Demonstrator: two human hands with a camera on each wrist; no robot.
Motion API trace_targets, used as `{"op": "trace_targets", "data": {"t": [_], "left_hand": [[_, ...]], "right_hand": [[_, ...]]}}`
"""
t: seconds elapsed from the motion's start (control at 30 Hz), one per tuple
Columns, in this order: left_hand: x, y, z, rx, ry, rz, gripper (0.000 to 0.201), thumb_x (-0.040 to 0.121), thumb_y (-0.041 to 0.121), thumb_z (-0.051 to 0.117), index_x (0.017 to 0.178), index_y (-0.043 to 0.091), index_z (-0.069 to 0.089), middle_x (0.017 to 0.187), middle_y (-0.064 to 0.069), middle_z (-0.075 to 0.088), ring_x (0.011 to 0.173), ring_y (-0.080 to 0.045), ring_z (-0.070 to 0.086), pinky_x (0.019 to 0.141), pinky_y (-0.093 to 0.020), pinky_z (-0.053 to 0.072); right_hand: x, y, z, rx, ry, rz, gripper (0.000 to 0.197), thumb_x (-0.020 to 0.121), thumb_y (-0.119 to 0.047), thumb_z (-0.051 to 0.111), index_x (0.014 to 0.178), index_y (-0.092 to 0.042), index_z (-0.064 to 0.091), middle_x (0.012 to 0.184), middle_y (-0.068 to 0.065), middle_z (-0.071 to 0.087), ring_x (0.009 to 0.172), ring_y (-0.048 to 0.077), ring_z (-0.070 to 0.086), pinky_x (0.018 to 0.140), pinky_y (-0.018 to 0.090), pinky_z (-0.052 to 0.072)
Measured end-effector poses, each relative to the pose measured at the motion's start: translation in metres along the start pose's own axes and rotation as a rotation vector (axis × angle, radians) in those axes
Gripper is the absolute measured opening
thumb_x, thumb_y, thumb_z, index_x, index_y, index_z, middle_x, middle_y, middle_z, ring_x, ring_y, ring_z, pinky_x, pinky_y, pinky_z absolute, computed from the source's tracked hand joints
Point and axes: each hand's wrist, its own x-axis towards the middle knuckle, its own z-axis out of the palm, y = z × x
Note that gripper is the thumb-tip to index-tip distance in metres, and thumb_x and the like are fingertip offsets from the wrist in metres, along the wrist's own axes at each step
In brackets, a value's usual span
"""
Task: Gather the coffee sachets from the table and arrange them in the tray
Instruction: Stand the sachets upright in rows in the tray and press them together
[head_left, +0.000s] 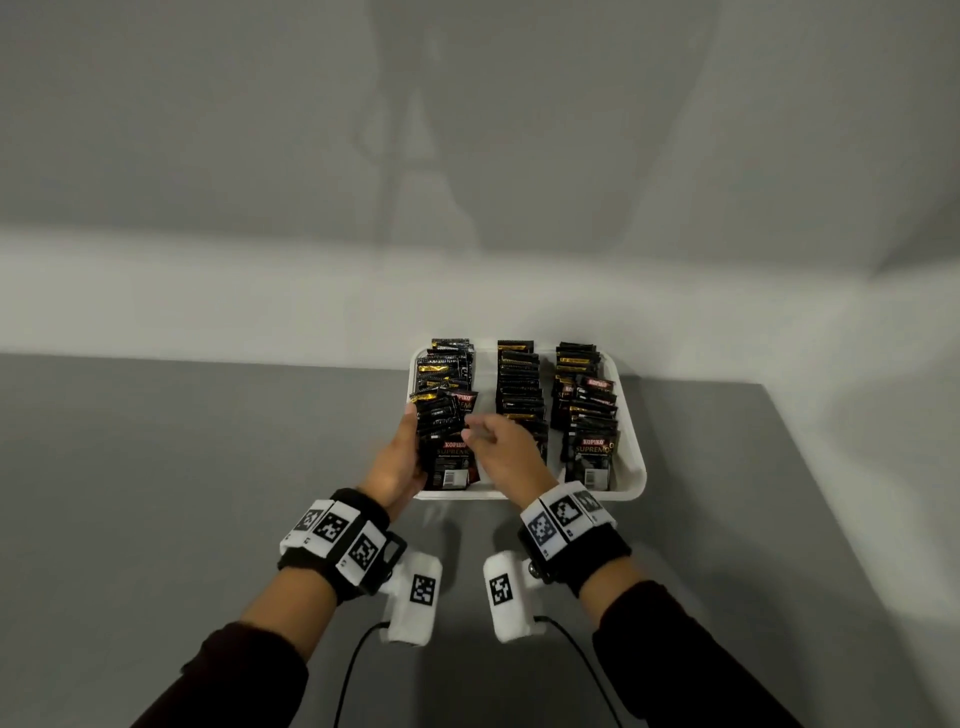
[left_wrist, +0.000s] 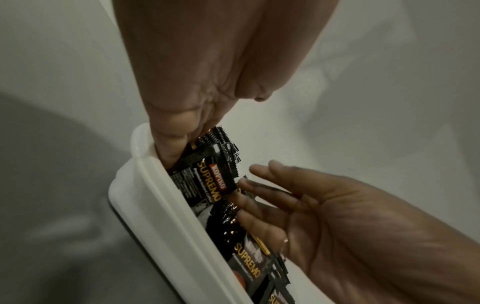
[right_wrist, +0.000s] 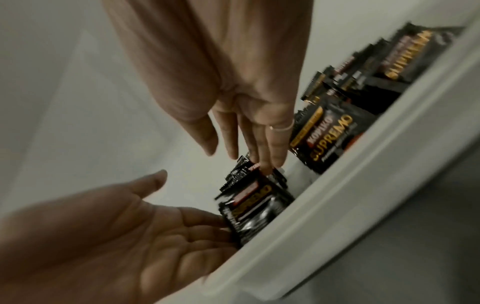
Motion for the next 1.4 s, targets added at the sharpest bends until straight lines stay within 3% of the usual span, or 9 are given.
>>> {"op": "trace_targets", "data": {"t": [0.13, 0.33, 0.5, 0.63, 0.73, 0.97, 1.17, 1.27, 1.4], "left_hand": [[-0.001, 0.003, -0.004, 0.022, 0.015, -0.053, 0.062, 0.096, 0.055, 0.016, 0.112, 0.009, 0.054, 0.112, -0.012, 0.058, 0.096, -0.018, 0.058, 0.078, -0.024, 0.047], [-0.001, 0.001, -0.011, 0.018, 0.007, -0.073, 0.062, 0.093, 0.059, 0.015, 0.119, 0.013, 0.048, 0.101, -0.002, 0.059, 0.092, -0.011, 0.057, 0.081, -0.024, 0.046], [0.001, 0.0, -0.014, -0.014, -0.004, -0.089, 0.063, 0.092, 0.061, 0.017, 0.121, 0.014, 0.046, 0.109, -0.007, 0.057, 0.089, -0.009, 0.058, 0.073, -0.02, 0.047], [0.005, -0.001, -0.019, -0.025, 0.015, -0.097, 0.075, 0.092, 0.061, 0.022, 0.133, 0.002, 0.041, 0.134, -0.017, 0.05, 0.117, -0.025, 0.053, 0.095, -0.029, 0.042], [0.006, 0.0, -0.023, -0.045, 0.004, -0.107, 0.073, 0.093, 0.058, 0.022, 0.137, 0.002, 0.038, 0.135, -0.019, 0.049, 0.123, -0.028, 0.05, 0.094, -0.03, 0.041], [0.005, -0.003, -0.024, 0.187, 0.11, 0.045, 0.016, 0.097, 0.02, 0.044, 0.109, 0.013, 0.052, 0.08, -0.006, 0.051, 0.067, -0.013, 0.047, 0.063, -0.022, 0.038], [0.006, -0.002, -0.027, 0.742, 0.125, 0.295, 0.033, 0.086, 0.0, 0.058, 0.118, 0.007, 0.062, 0.109, -0.009, 0.065, 0.091, -0.014, 0.058, 0.067, -0.003, 0.042], [0.011, 0.001, -0.026, 0.859, 0.123, 0.301, 0.031, 0.085, 0.001, 0.058, 0.114, 0.011, 0.066, 0.107, -0.011, 0.068, 0.097, -0.022, 0.062, 0.079, -0.018, 0.043], [0.017, 0.001, -0.028, 0.856, 0.121, 0.307, 0.025, 0.085, 0.002, 0.06, 0.107, 0.009, 0.069, 0.1, -0.015, 0.069, 0.074, -0.012, 0.054, 0.067, -0.015, 0.039]], "right_hand": [[0.01, -0.009, -0.003, -0.312, 0.079, -0.19, 0.026, 0.085, -0.012, 0.064, 0.111, -0.014, 0.067, 0.113, 0.004, 0.062, 0.103, 0.015, 0.058, 0.086, 0.017, 0.039], [0.018, -0.016, 0.001, -0.624, -0.117, -0.28, 0.02, 0.082, -0.018, 0.066, 0.1, -0.022, 0.073, 0.1, 0.002, 0.065, 0.092, 0.019, 0.061, 0.084, 0.03, 0.049], [0.01, -0.015, -0.014, -0.414, -0.11, -0.19, 0.015, 0.085, -0.021, 0.065, 0.098, -0.019, 0.074, 0.084, 0.004, 0.073, 0.069, 0.01, 0.065, 0.07, 0.018, 0.051], [0.002, -0.015, -0.035, -0.175, -0.122, -0.118, 0.011, 0.088, -0.02, 0.063, 0.094, -0.019, 0.072, 0.066, 0.0, 0.071, 0.034, 0.002, 0.05, 0.041, 0.01, 0.042], [0.0, -0.017, -0.047, 0.027, -0.144, -0.092, 0.011, 0.087, -0.013, 0.064, 0.085, -0.021, 0.072, 0.067, -0.002, 0.071, 0.04, 0.007, 0.057, 0.046, 0.018, 0.049], [0.008, -0.003, -0.019, -0.064, -0.144, -0.036, 0.012, 0.089, -0.015, 0.061, 0.095, -0.015, 0.071, 0.068, -0.005, 0.067, 0.053, 0.009, 0.06, 0.045, 0.013, 0.045], [0.006, -0.002, -0.014, 0.017, -0.139, -0.006, 0.014, 0.088, -0.01, 0.061, 0.099, -0.01, 0.071, 0.07, 0.001, 0.068, 0.047, 0.009, 0.058, 0.042, 0.013, 0.043], [-0.003, -0.008, -0.028, 0.027, -0.155, -0.032, 0.007, 0.087, -0.016, 0.064, 0.085, -0.02, 0.07, 0.079, 0.006, 0.073, 0.05, 0.01, 0.064, 0.046, 0.02, 0.049], [-0.012, -0.018, -0.058, -0.034, -0.14, -0.093, 0.028, 0.074, -0.044, 0.072, 0.078, -0.016, 0.071, 0.074, 0.003, 0.074, 0.056, 0.016, 0.069, 0.05, 0.022, 0.054]]}}
